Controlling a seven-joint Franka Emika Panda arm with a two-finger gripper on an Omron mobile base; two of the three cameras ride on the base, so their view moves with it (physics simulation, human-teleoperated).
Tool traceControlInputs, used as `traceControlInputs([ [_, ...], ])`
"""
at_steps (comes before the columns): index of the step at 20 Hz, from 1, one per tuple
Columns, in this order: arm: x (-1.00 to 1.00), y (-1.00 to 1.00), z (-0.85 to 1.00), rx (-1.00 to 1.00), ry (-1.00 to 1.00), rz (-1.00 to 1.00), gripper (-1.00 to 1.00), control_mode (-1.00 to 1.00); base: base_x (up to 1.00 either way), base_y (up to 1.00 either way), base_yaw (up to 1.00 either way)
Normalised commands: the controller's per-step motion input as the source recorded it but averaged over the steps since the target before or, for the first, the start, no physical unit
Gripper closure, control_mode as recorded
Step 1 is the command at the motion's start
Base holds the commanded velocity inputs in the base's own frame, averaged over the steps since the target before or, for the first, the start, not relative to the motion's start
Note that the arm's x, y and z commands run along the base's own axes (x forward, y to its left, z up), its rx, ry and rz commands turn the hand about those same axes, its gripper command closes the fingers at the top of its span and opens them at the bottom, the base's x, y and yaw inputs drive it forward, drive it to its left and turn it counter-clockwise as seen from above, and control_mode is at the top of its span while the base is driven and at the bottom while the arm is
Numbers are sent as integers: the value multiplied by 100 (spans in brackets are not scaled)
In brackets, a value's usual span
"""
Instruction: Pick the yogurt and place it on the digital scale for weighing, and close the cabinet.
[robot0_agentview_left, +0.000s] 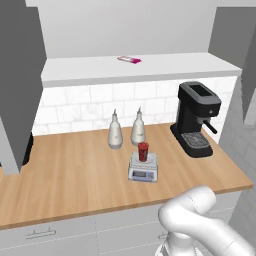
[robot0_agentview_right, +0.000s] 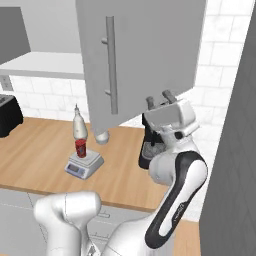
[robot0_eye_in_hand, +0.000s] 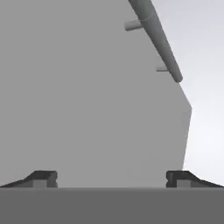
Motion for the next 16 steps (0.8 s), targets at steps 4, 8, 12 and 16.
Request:
traceControlInputs([
  [4,36,100,57,-34,36,-24,-100,-100,0,0,0],
  [8,58,95,33,-35,47,-36,-100,-100,0,0,0],
  [12,94,100,9,-32,26,-32,-100,-100,0,0,0],
  [16,100,87,-1,-26,18,-18,-100,-100,0,0,0],
])
